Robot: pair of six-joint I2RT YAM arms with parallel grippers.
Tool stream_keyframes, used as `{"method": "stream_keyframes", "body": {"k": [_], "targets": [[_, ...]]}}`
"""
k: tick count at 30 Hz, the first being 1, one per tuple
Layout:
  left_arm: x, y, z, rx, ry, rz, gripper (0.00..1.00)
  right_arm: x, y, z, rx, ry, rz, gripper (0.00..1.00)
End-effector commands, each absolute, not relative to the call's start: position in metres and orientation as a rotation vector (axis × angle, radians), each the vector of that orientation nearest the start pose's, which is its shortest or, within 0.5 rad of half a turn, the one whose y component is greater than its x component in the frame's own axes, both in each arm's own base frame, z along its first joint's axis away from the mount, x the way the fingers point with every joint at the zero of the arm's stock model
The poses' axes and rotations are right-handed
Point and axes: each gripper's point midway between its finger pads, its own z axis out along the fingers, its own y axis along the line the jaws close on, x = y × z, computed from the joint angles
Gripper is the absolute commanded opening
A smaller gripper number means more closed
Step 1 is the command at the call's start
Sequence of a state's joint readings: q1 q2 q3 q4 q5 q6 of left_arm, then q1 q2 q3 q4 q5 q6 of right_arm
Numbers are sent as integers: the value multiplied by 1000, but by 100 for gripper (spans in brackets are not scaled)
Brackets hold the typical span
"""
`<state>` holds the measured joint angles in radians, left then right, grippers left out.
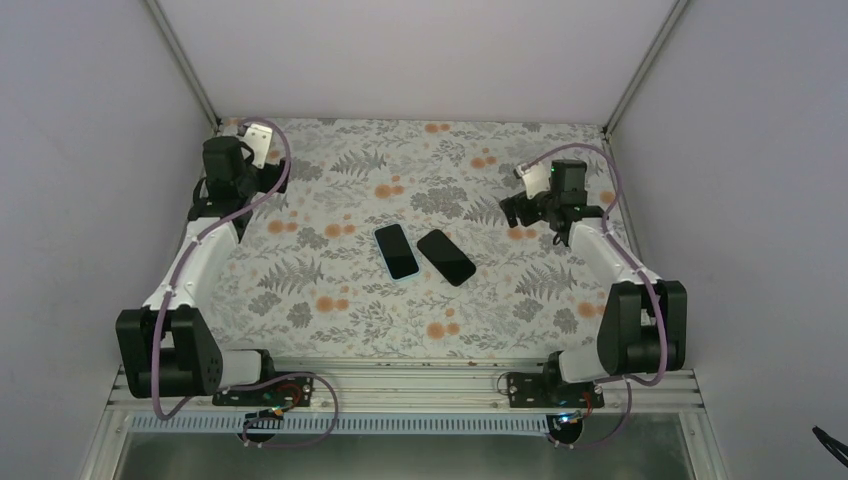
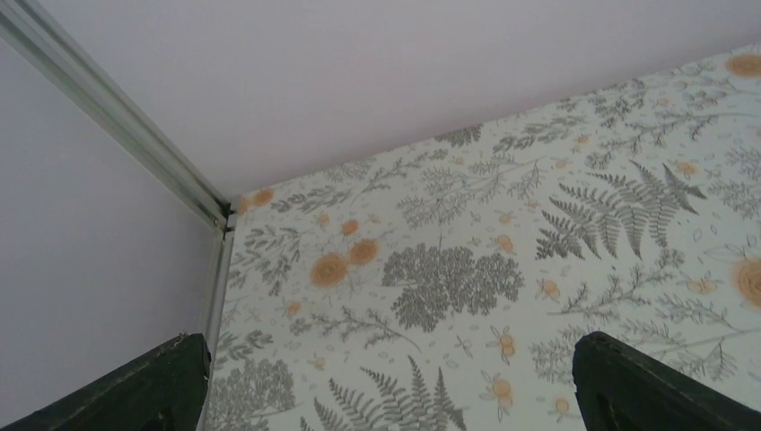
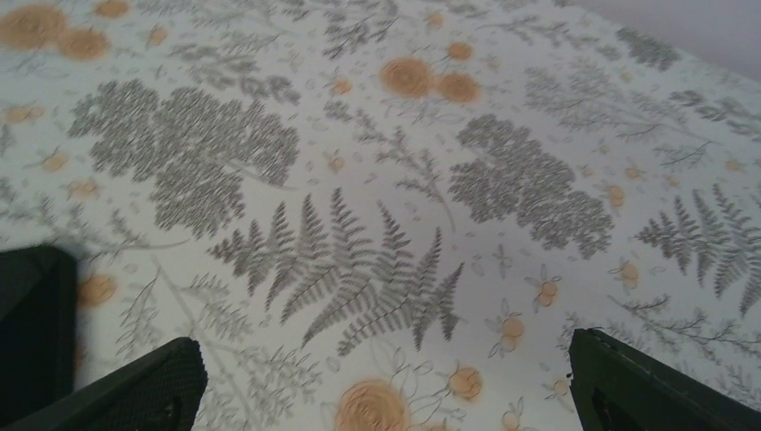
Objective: Take the phone out of the phone case
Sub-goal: Adjust the phone at the center of the board.
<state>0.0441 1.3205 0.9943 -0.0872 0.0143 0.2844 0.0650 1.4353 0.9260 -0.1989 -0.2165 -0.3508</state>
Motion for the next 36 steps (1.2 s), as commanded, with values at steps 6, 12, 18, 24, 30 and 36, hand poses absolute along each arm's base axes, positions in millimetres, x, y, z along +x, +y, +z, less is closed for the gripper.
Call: {"method": "stream_keyframes", "body": {"k": [6,12,18,24,30,36], "targets": [[417,25,241,309,2074,265,100,340,142,109,-1011,2388,116,100],[417,21,216,362,2142,241,100,318,192,65,-1219,2427,31,100],[415,20,187,398,2196,226,100,308,210,17,-1309,2499,-54,100],[415,20,171,415,2228,228,100,309,203,1,-1302,2536,-109,100],[412,18,158,459,2262,222,100,291,185,-13,-1336,2632,-70,100],[407,8,143,531,2311,152,100,286,169,-17,-1319,2700,47,100]]}}
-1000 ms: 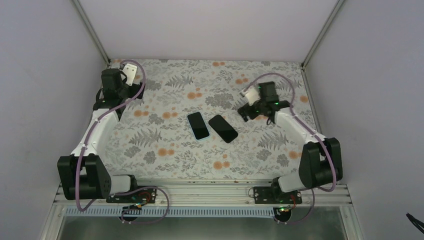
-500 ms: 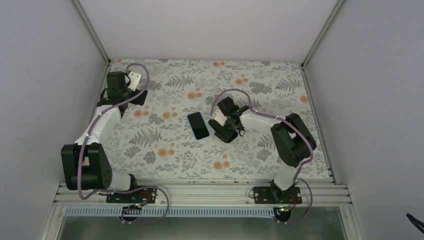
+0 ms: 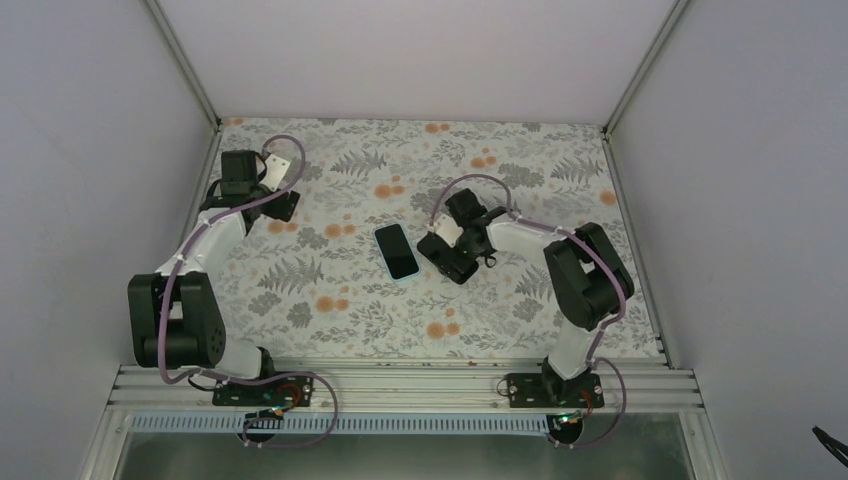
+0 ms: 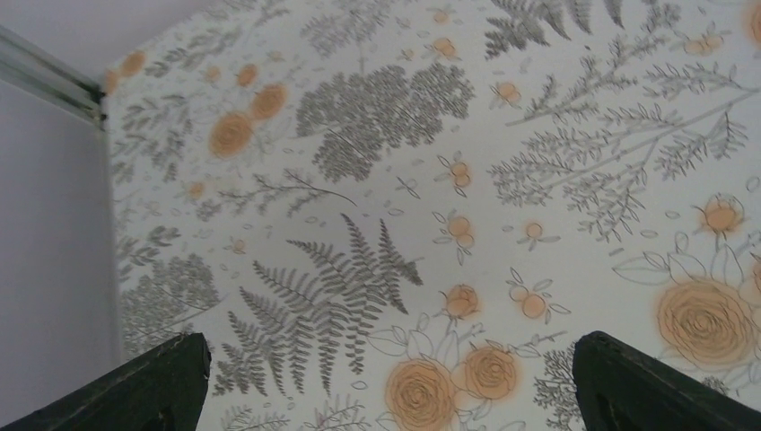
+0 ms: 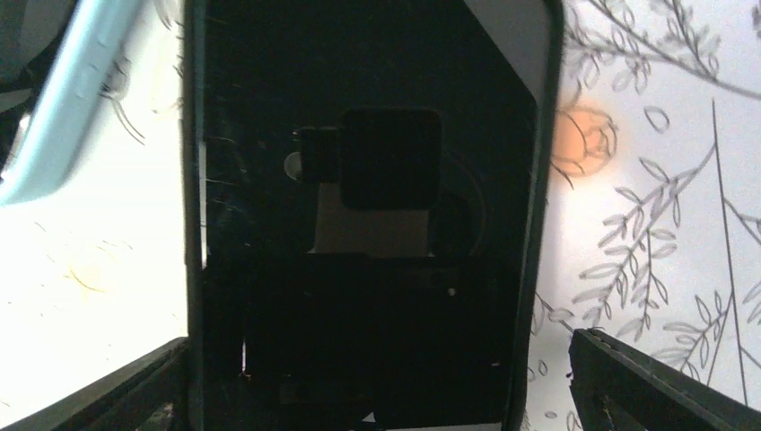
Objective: Take the phone out of the phone case
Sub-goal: Adjust the phone at the center of the board.
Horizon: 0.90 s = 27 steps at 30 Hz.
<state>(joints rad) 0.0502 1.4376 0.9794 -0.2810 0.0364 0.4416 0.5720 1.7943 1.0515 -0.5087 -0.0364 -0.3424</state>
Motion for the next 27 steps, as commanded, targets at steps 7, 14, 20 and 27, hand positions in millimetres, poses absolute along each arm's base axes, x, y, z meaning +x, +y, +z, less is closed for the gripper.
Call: {"method": "stream_keyframes", "body": {"k": [7,14,20,27], "targets": [[410,6,137,526,2325,124,100,311,176,-23,-1301,2692,9,100],[411,5,139,533,2320,124,100,341,205,-24,-1346,2653,10,100],[410,6,137,541,2327,123,100,371,215,-23,-1313,2636,-27,100],[408,8,134,543,2336,128,100,390,178,-27,-1227,2676,-124,100]]}}
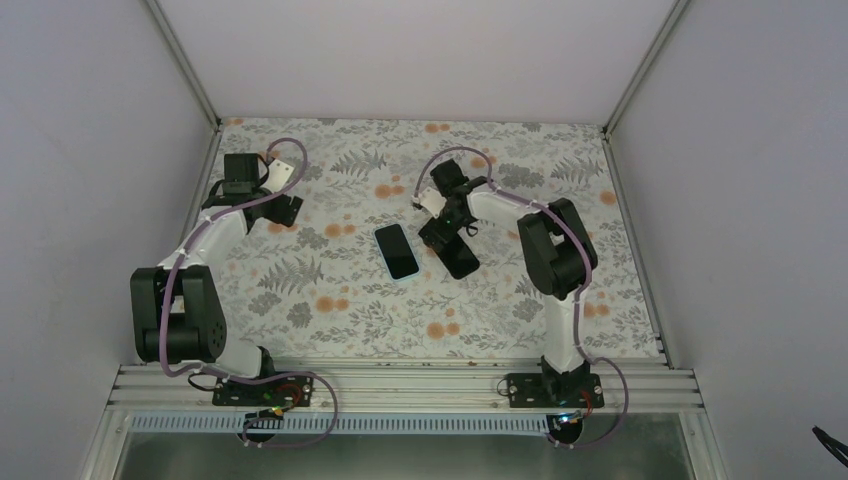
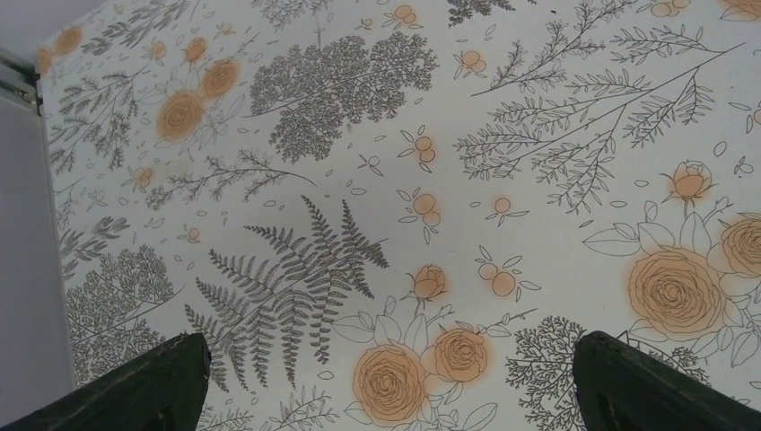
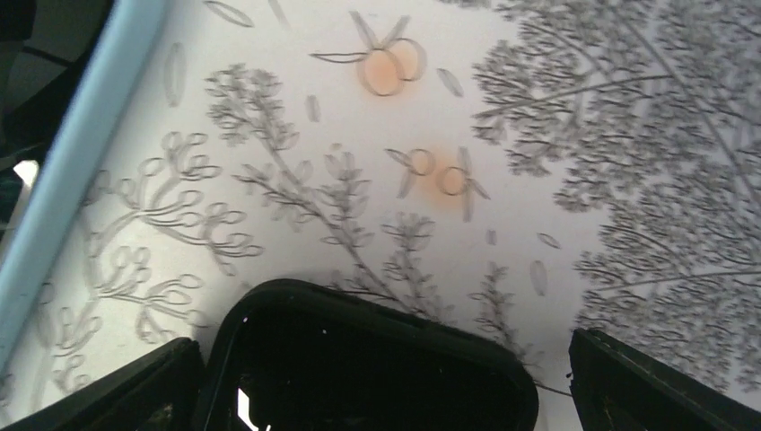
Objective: Take the phone out of the phone case
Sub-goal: Adjust the phone at the center of the board.
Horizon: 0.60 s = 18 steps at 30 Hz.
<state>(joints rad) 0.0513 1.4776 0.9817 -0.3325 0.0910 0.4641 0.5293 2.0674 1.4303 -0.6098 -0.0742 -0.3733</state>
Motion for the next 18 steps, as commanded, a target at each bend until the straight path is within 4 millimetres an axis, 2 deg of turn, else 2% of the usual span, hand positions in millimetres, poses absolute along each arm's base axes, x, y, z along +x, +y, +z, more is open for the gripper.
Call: {"method": "stream_keyframes", "body": {"k": [1,8,16,18], "targets": [[407,7,132,543,2339,121,100,392,171,-27,-1211,2683,-125,100],[406,5,126,545,2352,104,100,392,118,-29,-1144,2727,-175,100],[410,2,128,555,2353,79,100,358,67,-36,-1124,2785,-225,100],[409,1,126,559,2357,71,100,341,53,-40,-1118,2824,-240,100]]}}
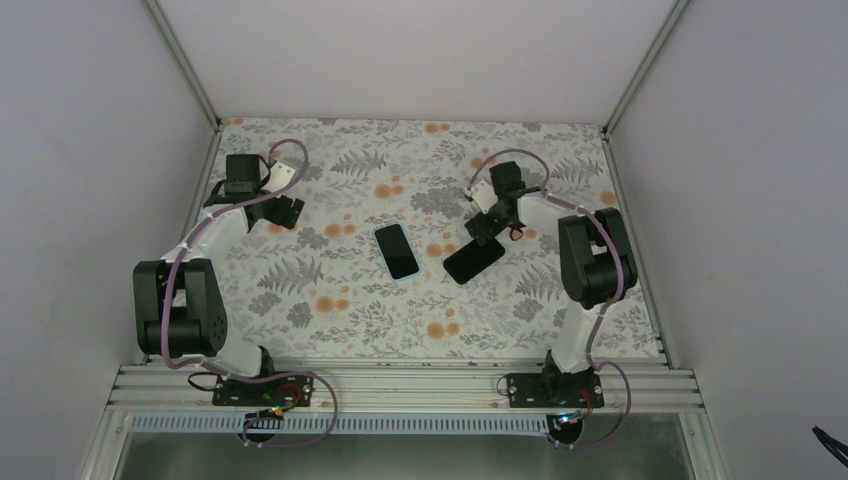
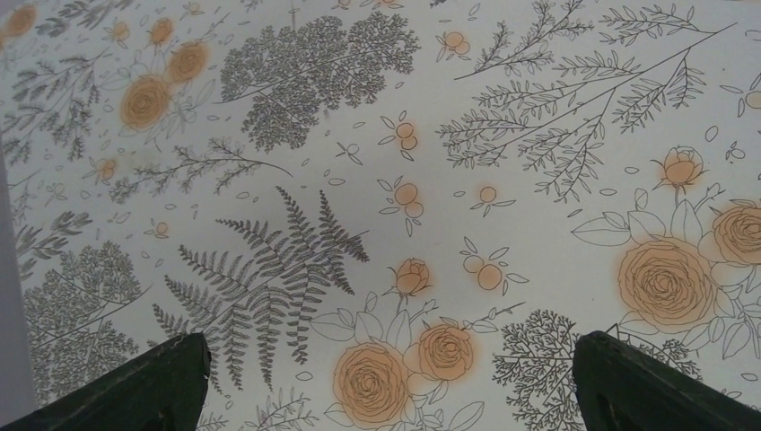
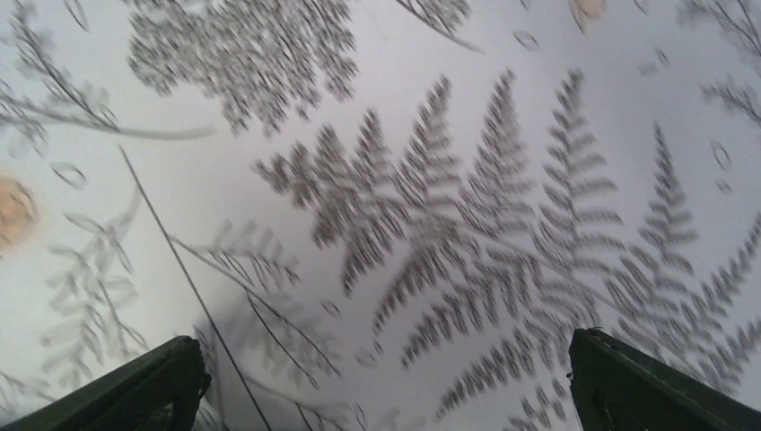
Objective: Take the phone out of the phone case
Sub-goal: Adjust the phone at the center of the board.
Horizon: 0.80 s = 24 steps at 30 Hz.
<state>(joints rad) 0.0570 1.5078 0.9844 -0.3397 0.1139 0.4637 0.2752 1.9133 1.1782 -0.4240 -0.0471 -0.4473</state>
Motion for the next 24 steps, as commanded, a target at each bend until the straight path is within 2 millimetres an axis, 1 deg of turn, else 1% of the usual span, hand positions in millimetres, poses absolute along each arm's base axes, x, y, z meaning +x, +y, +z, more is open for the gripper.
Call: {"method": "stream_keyframes", "body": {"k": [1,3,5,7,10,11,12,13,15,17,19,21,22,23,24], "targets": [[409,1,126,561,2354,71,100,334,49,-40,-1122,2838,-237,100],[409,1,126,562,2355,71,100,325,47,-34,-1114,2825,-236,100],[409,0,126,569,2351,70,100,323,50,-20,-1097,2793,-200,100],[410,-1,130,572,2340,66,100,322,59,-2,-1108,2757,-133,100],[411,-5,138,584,2318,41,100,321,73,29,-1156,2698,-24,100],[411,-7,142,589,2306,32,100,318,78,38,-1192,2685,19,100],[411,-9,146,595,2294,24,100,318,82,55,-1241,2624,36,100],[411,-11,149,602,2281,18,100,317,85,67,-1272,2581,50,100],[410,-13,155,608,2260,10,100,310,90,81,-1408,2467,64,100],[410,-15,159,616,2245,4,100,291,93,84,-1568,2384,114,100],[410,-16,161,618,2239,0,100,280,98,84,-1637,2357,155,100],[410,-15,160,614,2246,-3,100,274,103,80,-1630,2434,229,100],[409,-16,159,613,2251,-6,100,274,107,80,-1604,2487,285,100],[409,-16,158,613,2252,-10,100,273,111,74,-1580,2547,360,100],[407,-17,156,617,2258,-15,100,271,117,76,-1560,2560,432,100]]}}
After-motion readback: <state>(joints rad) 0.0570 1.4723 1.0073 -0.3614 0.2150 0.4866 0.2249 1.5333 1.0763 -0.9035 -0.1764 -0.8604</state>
